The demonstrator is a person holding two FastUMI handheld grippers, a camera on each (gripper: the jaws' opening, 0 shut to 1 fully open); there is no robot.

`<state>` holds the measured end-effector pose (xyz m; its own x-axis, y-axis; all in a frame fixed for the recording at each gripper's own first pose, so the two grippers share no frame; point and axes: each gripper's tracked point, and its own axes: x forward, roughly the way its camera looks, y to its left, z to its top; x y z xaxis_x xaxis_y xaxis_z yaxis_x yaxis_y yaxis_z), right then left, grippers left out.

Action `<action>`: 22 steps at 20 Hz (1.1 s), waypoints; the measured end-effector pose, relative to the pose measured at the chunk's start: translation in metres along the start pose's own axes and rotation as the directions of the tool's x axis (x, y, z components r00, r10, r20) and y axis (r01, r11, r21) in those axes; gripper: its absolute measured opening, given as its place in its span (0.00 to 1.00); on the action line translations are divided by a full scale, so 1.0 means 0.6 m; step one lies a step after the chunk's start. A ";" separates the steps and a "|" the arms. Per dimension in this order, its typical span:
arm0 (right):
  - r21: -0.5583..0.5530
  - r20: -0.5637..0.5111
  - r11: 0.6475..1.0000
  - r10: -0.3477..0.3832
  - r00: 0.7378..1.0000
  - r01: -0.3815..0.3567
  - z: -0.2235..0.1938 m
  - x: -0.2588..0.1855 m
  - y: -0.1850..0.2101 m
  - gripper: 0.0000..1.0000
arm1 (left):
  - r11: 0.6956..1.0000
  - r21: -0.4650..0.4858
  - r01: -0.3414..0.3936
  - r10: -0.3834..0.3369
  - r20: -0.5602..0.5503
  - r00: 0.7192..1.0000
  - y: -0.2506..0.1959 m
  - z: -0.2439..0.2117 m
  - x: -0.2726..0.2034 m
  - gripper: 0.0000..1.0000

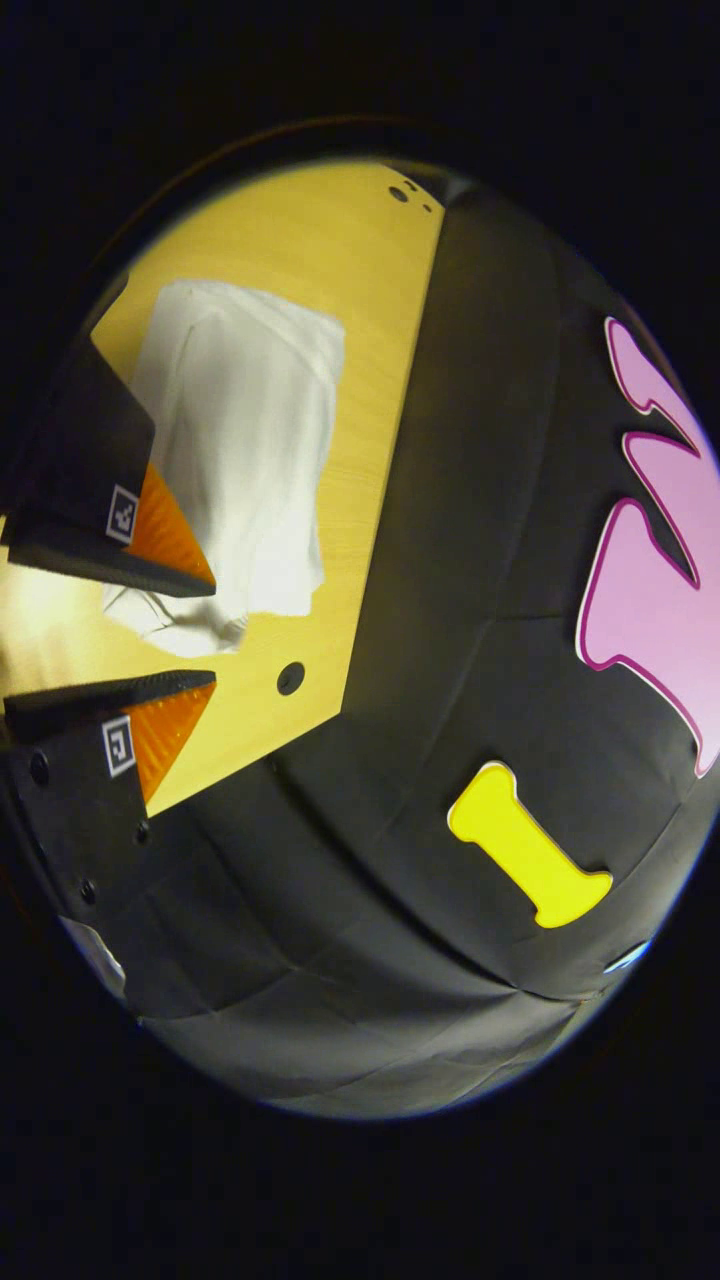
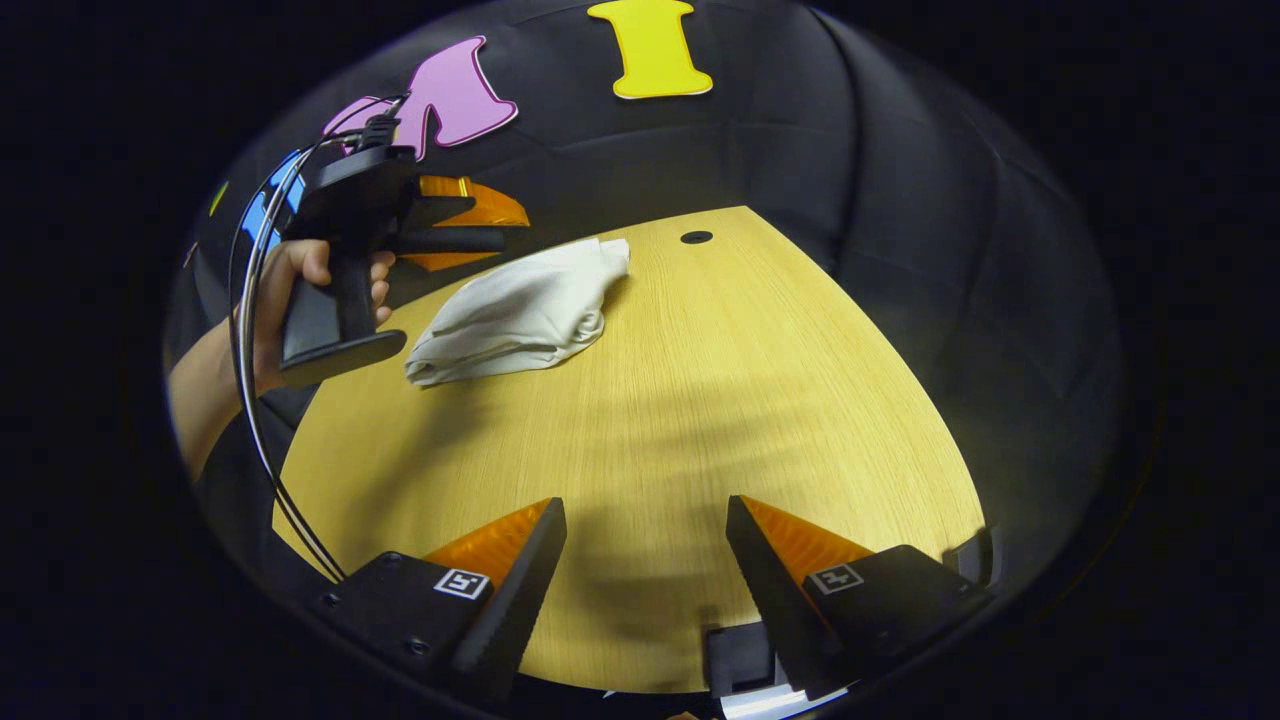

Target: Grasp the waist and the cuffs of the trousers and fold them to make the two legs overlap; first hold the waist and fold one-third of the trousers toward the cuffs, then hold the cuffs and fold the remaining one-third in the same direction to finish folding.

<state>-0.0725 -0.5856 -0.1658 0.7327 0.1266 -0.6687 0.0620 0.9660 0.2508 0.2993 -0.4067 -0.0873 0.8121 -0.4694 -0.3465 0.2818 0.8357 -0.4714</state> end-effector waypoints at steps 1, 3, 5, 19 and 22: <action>0.001 0.003 1.000 0.002 1.000 -0.002 0.000 -0.004 0.008 0.99 | 1.000 0.013 -0.017 0.016 0.024 1.000 0.019 0.004 -0.029 0.59; -0.009 0.029 1.000 0.006 1.000 -0.006 0.010 -0.019 0.040 0.99 | 0.994 0.068 -0.083 0.079 0.063 0.995 0.059 0.010 -0.093 0.96; -0.021 0.055 1.000 0.012 0.998 -0.010 0.018 -0.026 0.064 0.99 | 0.986 0.123 -0.115 0.103 0.095 0.990 0.081 0.012 -0.159 0.92; -0.189 0.269 0.981 0.089 0.959 -0.038 0.029 -0.199 0.237 0.99 | 0.866 0.347 -0.360 0.255 0.313 0.915 0.188 -0.111 -0.643 0.96; -0.164 0.313 0.986 0.091 0.945 -0.040 0.012 -0.248 0.266 0.99 | 0.875 0.284 -0.392 0.270 0.388 0.882 0.209 -0.122 -0.720 0.96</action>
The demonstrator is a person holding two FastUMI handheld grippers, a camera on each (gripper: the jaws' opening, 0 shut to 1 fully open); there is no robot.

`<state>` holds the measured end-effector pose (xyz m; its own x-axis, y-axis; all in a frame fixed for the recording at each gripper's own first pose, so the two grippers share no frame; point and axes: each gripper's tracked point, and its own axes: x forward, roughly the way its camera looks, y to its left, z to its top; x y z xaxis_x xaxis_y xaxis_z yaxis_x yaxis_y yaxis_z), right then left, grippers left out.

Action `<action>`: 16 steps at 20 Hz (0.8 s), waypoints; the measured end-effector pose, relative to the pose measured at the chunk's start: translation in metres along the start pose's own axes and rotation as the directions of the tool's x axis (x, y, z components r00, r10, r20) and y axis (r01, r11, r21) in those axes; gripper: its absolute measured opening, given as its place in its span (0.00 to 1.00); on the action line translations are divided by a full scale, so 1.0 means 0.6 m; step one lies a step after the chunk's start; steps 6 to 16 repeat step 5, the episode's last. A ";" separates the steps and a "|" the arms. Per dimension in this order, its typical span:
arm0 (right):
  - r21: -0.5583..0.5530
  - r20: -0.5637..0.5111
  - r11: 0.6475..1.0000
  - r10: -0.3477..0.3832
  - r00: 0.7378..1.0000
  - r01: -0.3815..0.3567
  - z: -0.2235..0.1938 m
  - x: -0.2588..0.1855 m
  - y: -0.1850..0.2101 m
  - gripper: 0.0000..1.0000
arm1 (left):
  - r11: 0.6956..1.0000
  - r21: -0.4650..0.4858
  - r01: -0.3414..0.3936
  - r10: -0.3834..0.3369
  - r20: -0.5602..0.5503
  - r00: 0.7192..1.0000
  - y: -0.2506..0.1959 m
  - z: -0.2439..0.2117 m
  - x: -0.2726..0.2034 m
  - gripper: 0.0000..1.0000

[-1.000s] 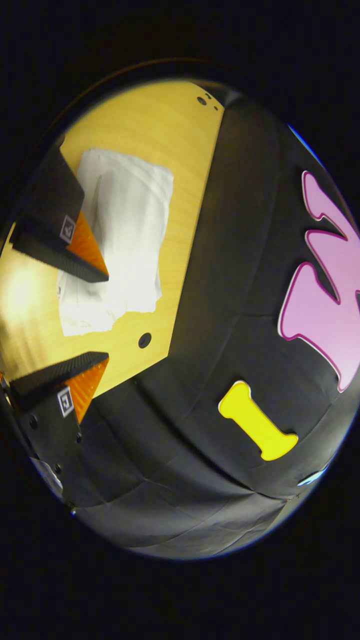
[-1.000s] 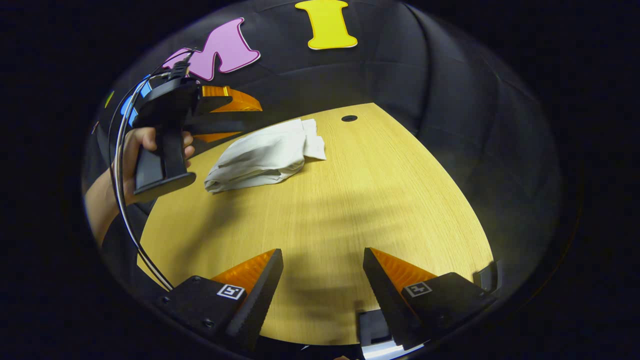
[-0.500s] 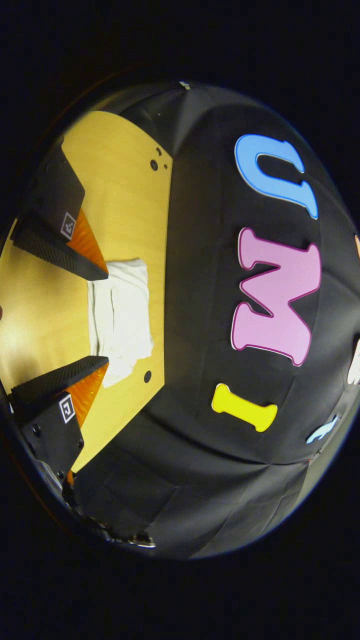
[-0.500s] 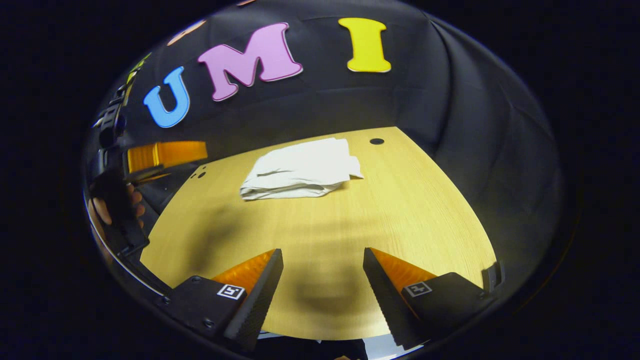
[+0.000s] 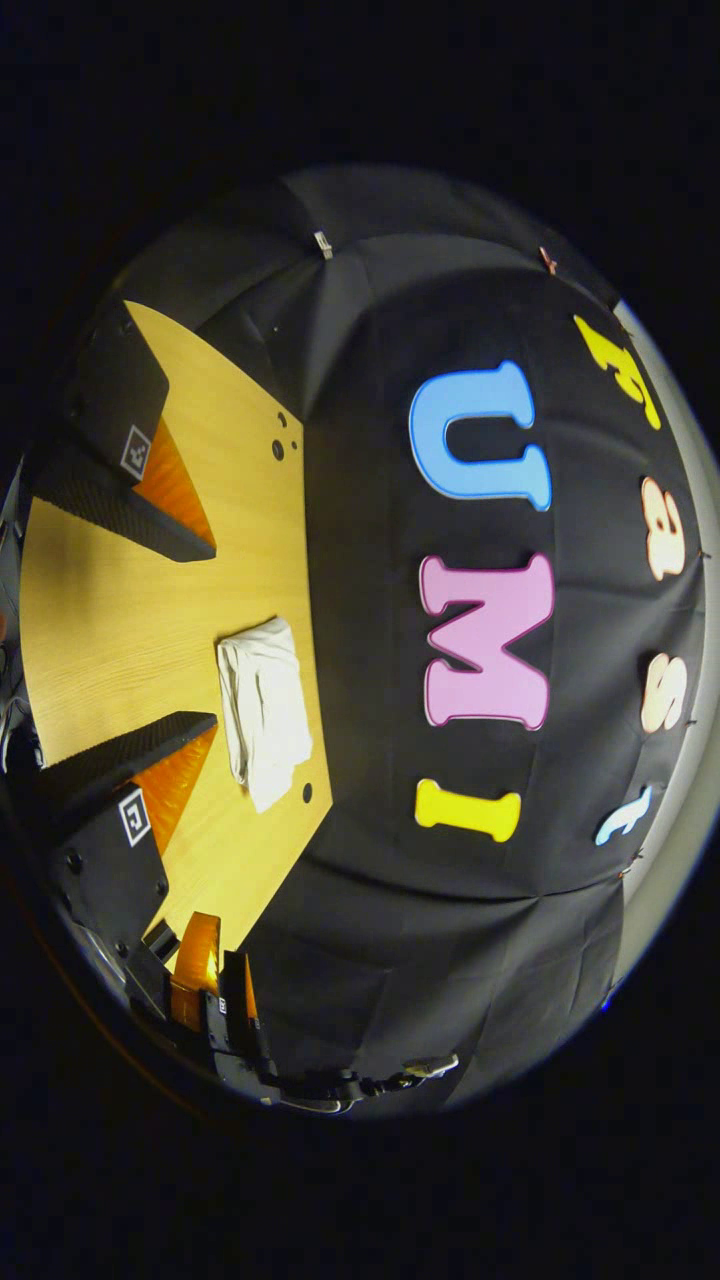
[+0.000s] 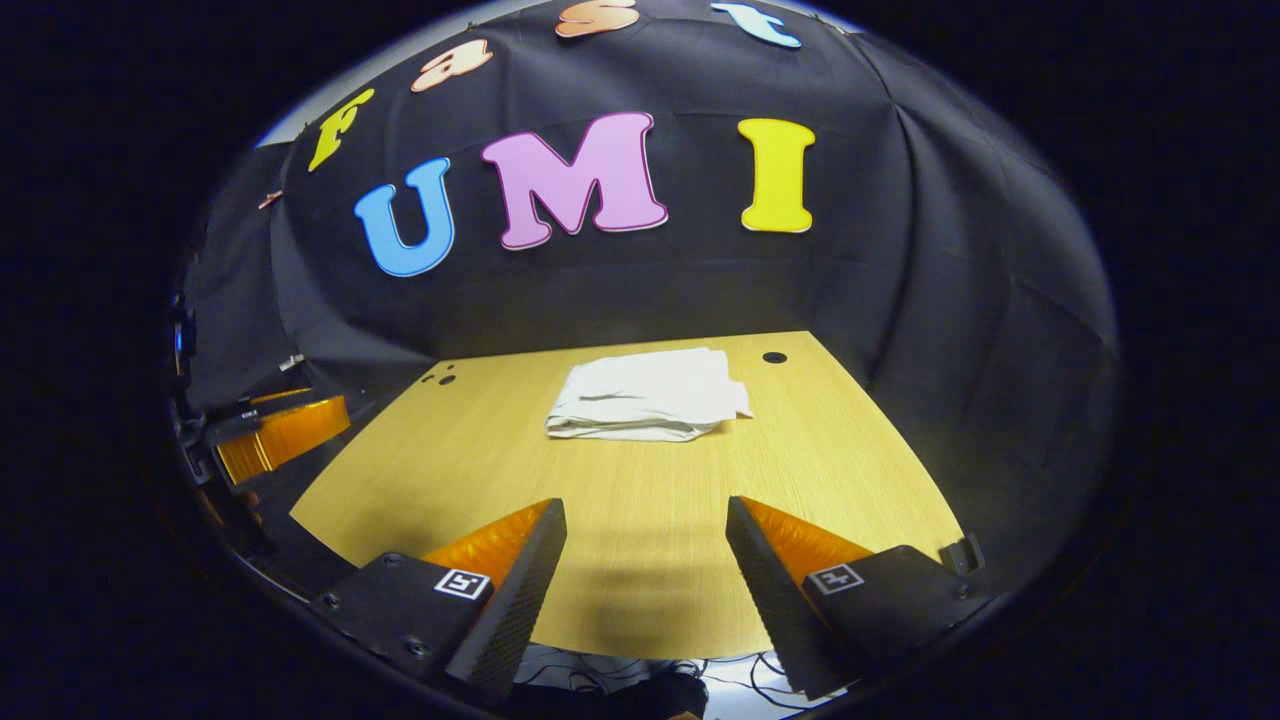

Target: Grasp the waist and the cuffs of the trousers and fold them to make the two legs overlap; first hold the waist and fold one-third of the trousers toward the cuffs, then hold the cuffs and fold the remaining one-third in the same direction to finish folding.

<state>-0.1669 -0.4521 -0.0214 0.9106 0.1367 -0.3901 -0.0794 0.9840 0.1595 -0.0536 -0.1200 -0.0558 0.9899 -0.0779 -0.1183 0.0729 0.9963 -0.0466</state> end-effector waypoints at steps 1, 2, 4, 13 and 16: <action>0.009 0.008 1.000 -0.005 1.000 0.005 -0.004 -0.012 0.010 0.99 | 1.000 -0.024 -0.012 0.012 0.014 1.000 0.025 -0.003 -0.018 0.96; 0.018 0.008 1.000 -0.004 1.000 0.004 -0.012 -0.021 0.021 0.99 | 0.998 -0.050 -0.023 0.024 0.020 1.000 0.041 -0.006 -0.038 0.96; 0.000 0.010 1.000 -0.003 1.000 0.003 -0.017 -0.029 0.037 0.99 | 0.996 -0.089 -0.030 0.031 0.012 0.999 0.060 -0.021 -0.064 0.96; -0.014 0.004 1.000 -0.003 1.000 0.003 -0.021 -0.032 0.044 0.99 | 0.995 -0.094 -0.029 0.030 0.002 1.000 0.067 -0.028 -0.069 0.96; -0.014 0.004 1.000 -0.003 1.000 0.003 -0.021 -0.032 0.044 0.99 | 0.995 -0.094 -0.029 0.030 0.002 1.000 0.067 -0.028 -0.069 0.96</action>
